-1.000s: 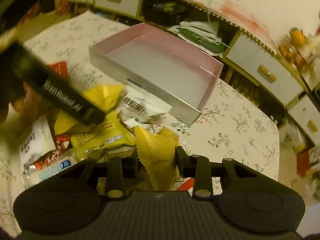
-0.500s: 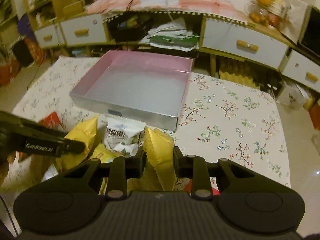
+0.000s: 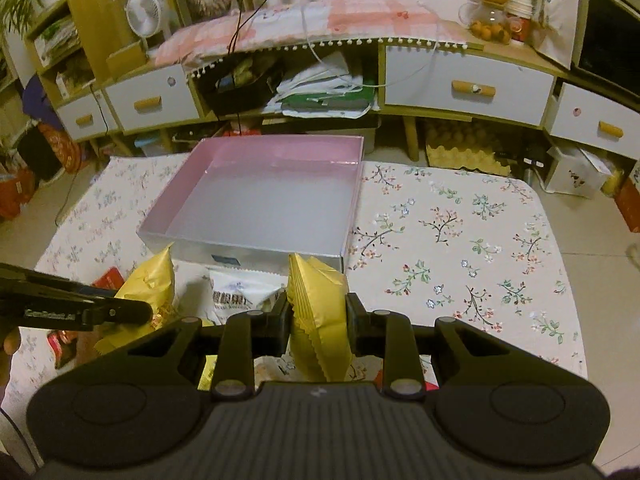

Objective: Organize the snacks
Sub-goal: 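Carry both yellow packets into the pink box and release them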

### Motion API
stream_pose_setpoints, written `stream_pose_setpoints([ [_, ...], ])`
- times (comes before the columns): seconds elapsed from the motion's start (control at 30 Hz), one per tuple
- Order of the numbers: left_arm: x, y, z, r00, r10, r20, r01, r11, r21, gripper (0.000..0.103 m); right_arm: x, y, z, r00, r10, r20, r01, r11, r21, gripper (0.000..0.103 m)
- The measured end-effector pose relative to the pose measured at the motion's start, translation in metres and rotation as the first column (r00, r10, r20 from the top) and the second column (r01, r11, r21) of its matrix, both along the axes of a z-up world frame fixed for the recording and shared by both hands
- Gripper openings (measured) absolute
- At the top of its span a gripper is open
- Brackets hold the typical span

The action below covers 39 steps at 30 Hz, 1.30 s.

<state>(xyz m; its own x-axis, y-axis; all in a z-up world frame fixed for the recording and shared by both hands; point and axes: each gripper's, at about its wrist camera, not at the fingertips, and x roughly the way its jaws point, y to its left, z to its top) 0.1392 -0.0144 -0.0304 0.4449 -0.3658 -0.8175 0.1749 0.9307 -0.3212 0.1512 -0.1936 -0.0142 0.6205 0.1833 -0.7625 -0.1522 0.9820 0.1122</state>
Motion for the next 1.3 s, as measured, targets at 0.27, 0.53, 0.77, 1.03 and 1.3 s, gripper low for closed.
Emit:
stream_pose_setpoints([
  [0.27,0.029,0.024,0.021,0.986,0.095,0.134,-0.095,0.995,-0.009,0.032,0.015,-0.008,0.009,0.996,-0.077,0.045,0.072,0.992,0.099,0.025],
  [0.53,0.067,0.033,0.016,0.975,0.112,0.19,-0.111,0.994,-0.012,0.032,0.052,-0.008,-0.004,0.984,-0.174,0.048,0.158,0.958,0.24,0.025],
  [0.77,0.093,0.03,-0.002,0.976,0.091,0.196,-0.102,0.994,0.046,0.032,0.083,0.009,-0.024,0.98,-0.196,0.035,0.183,0.957,0.226,0.025],
  [1.03,0.105,0.028,-0.018,0.977,0.059,0.205,-0.086,0.988,0.127,0.022,0.096,0.012,-0.045,0.966,-0.257,0.04,0.233,0.923,0.307,0.027],
  [1.3,0.101,0.035,-0.008,0.973,0.063,0.223,-0.094,0.987,0.133,0.024,0.09,0.013,-0.044,0.974,-0.223,0.03,0.209,0.947,0.245,0.053],
])
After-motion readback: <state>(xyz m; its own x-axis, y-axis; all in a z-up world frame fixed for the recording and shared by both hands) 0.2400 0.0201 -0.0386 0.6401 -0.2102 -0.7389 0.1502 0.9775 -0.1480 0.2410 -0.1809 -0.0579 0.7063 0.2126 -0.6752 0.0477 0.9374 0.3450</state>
